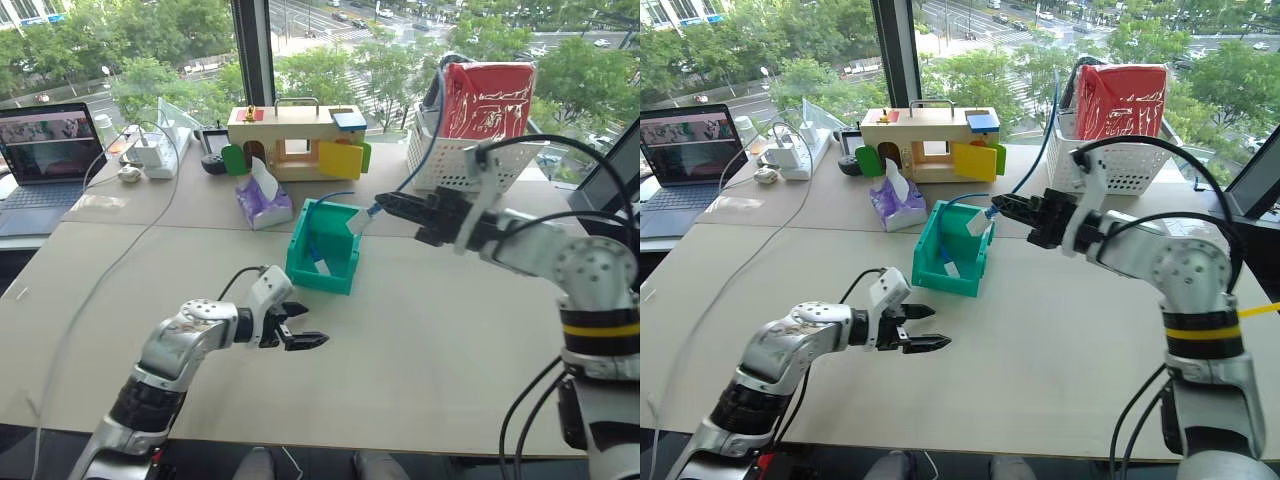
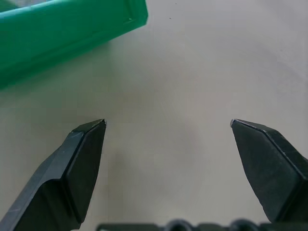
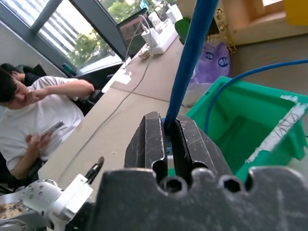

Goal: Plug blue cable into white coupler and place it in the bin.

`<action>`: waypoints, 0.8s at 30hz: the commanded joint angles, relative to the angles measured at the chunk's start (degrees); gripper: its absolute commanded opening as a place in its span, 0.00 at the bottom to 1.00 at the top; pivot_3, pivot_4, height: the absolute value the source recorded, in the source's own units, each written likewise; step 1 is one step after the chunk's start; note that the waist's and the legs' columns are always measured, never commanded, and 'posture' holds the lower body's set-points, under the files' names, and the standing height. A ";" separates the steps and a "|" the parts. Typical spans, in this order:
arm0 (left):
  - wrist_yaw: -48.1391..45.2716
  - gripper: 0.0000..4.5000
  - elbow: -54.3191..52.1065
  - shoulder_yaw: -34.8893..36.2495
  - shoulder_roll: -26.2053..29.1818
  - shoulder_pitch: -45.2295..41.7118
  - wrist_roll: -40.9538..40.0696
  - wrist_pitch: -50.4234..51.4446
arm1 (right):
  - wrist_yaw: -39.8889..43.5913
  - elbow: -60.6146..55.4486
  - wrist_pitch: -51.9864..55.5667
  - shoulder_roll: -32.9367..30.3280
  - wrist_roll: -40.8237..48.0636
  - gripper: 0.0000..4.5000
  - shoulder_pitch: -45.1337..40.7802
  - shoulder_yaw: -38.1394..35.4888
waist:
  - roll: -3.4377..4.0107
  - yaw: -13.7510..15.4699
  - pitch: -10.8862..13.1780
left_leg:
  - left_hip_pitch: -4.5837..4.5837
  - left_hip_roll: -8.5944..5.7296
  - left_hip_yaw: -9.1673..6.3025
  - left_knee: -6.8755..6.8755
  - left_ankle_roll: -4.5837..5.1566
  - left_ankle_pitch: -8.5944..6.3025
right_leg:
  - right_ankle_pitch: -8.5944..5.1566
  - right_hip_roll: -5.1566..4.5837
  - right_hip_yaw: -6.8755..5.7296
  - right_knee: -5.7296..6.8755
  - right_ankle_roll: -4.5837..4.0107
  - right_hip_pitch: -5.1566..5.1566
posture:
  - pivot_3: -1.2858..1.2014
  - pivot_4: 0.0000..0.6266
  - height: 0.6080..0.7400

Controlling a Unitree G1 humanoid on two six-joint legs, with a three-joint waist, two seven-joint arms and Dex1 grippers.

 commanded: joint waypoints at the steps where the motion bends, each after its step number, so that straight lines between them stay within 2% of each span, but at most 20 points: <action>1: -0.67 0.99 -4.73 3.88 2.76 2.73 -2.77 -0.22 | 7.47 7.37 -3.74 2.99 -10.57 0.00 -3.90 2.24 | 0.03 0.19 0.02 | -0.06 0.01 0.00 -0.02 0.00 0.00 | 0.02 0.00 -0.02 0.02 -0.03 -0.10 | 0.52 0.24 0.95; 9: 2.04 0.99 -10.48 13.32 6.99 7.67 -8.34 2.71 | 19.30 20.92 -11.23 9.86 -31.17 0.00 -8.55 7.96 | 0.15 0.15 0.14 | -0.20 0.04 -0.05 0.00 -0.03 0.02 | 0.06 -0.04 -0.27 0.08 -0.10 -0.22 | 0.52 0.24 0.95; 15: 4.22 0.99 -11.84 15.30 7.25 9.16 -10.57 3.24 | 22.08 27.07 -13.47 13.72 -36.73 0.00 -12.38 4.26 | 0.21 -0.36 0.19 | -0.19 0.04 -0.09 0.02 -0.07 0.04 | 0.07 -0.04 -0.33 0.19 -0.12 -0.22 | 0.52 0.24 0.95; 17: 4.44 1.00 -11.84 15.35 7.46 9.28 -10.96 3.08 | 22.77 28.10 -13.97 14.46 -38.21 0.21 -13.17 3.24 | 0.21 -0.37 0.18 | -0.16 0.03 -0.09 0.03 -0.08 0.04 | 0.07 -0.04 -0.37 0.33 -0.13 -0.25 | 0.52 0.24 0.95; 18: 4.49 1.00 -11.83 15.37 7.56 9.31 -11.11 3.01 | 23.17 28.36 -14.09 14.72 -38.83 0.25 -13.50 2.82 | 0.21 -0.37 0.19 | -0.13 0.04 -0.09 0.04 -0.08 0.04 | 0.07 -0.05 -0.40 0.39 -0.13 -0.25 | 0.52 0.24 0.95; 24: 6.81 1.00 -8.68 16.20 6.70 6.87 -10.60 0.73 | 24.45 24.82 -12.39 14.21 -40.60 0.71 -14.78 -0.30 | 0.22 -0.41 0.19 | -0.01 0.04 -0.09 0.04 -0.14 0.08 | 0.07 -0.04 -0.41 0.54 -0.13 -0.25 | 0.52 0.24 0.95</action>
